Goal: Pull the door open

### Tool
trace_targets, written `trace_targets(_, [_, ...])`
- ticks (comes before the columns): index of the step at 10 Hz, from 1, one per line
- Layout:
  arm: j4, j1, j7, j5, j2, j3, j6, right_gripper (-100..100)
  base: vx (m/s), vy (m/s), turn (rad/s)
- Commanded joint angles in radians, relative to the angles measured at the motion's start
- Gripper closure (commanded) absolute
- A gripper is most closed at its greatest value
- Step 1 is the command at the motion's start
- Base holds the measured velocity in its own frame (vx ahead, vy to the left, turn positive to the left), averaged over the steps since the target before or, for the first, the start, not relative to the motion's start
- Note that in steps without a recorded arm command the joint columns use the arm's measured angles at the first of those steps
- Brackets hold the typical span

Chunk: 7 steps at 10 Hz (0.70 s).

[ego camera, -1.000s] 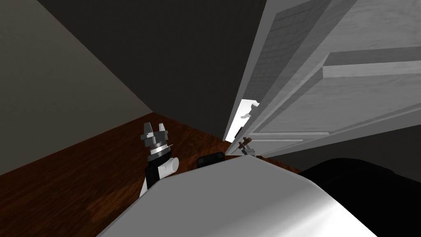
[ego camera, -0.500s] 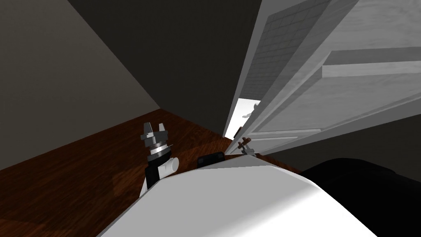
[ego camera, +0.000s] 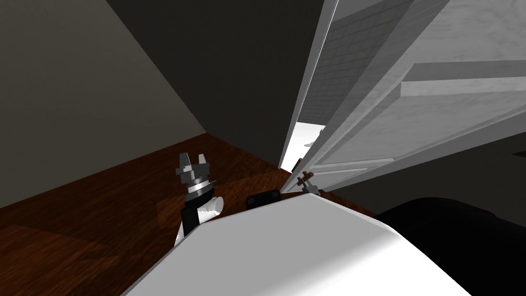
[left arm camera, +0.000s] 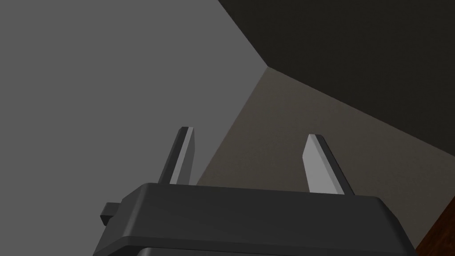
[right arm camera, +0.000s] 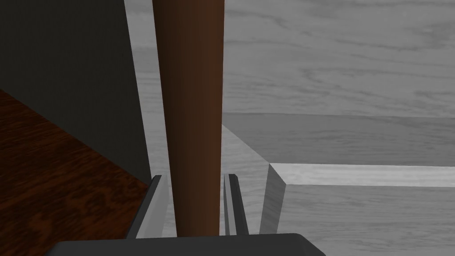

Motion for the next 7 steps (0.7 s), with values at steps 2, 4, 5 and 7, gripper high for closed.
trace_targets(2, [0.028, -0.011, -0.019, 0.011, -0.015, 0.012, -0.02, 100, -0.262, -0.032, 0.144])
trace_targets(4, [0.048, -0.022, -0.034, 0.017, -0.027, 0.019, -0.036, 100, -0.242, -0.033, 0.137])
trace_targets(5, [0.058, -0.027, -0.04, 0.021, -0.033, 0.022, -0.043, 100, -0.243, -0.035, 0.118])
trace_targets(7, [0.059, -0.03, -0.041, 0.021, -0.035, 0.022, -0.043, 100, -0.176, -0.02, 0.076])
